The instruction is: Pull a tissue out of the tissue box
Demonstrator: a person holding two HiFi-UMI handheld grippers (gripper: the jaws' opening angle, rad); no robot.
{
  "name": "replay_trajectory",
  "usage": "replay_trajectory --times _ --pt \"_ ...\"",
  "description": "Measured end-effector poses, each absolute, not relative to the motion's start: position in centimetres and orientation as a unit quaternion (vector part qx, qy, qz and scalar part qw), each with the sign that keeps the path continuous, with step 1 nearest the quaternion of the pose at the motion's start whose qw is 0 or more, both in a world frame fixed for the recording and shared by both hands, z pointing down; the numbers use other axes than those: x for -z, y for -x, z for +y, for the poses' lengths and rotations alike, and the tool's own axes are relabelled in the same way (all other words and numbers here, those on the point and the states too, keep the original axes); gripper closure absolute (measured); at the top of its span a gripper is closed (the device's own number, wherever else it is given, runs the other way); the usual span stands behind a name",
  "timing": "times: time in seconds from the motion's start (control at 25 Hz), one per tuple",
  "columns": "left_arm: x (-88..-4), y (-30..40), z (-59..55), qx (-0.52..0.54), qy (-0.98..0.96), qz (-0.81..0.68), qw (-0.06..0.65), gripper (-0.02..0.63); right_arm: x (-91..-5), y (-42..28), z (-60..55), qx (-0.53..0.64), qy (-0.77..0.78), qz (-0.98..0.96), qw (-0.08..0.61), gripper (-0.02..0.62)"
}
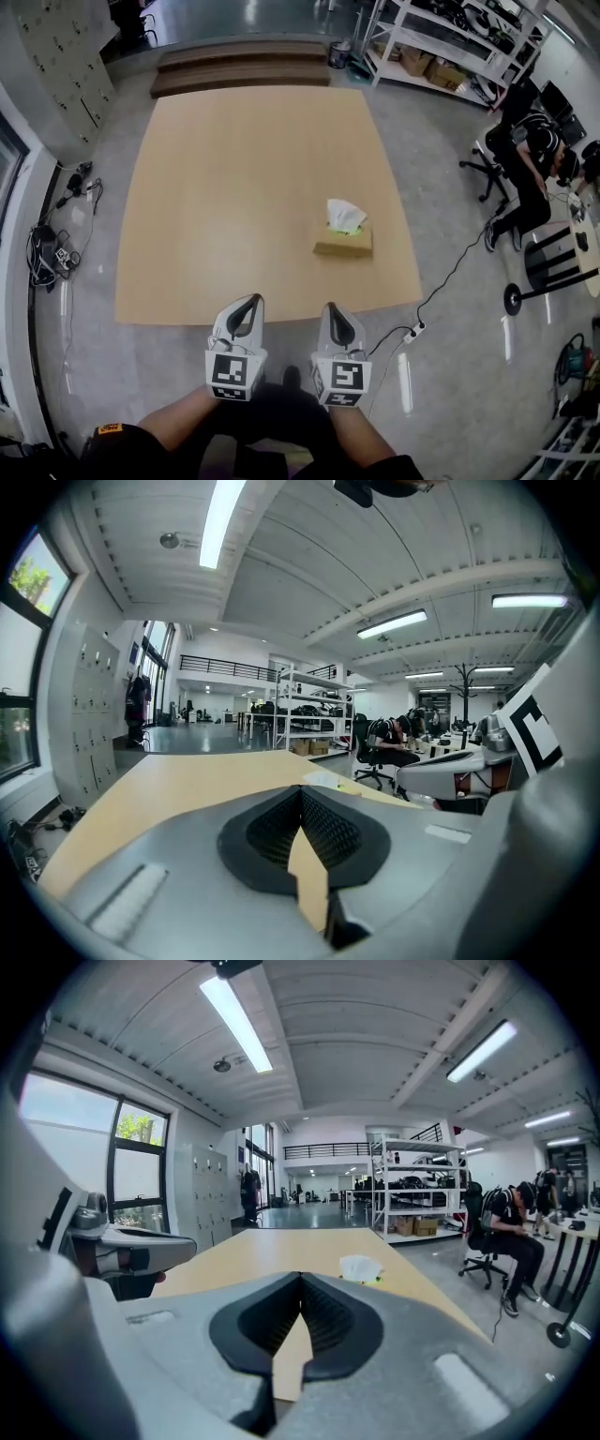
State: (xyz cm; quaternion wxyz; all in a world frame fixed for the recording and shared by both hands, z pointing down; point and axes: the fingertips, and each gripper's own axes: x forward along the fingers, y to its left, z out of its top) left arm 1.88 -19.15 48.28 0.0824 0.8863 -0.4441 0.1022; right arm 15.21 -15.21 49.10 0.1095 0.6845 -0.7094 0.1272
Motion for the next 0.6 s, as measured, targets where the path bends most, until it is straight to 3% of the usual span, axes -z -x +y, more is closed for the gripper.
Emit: replay_trajectory --times 0.6 --pt "-48.3 -1.9 -25.7 -0.083 -0.910 -0.397 0.092 0.588 -48.7 -15.9 -20.0 -0.131 -0.733 -0.658 0.113 0.603"
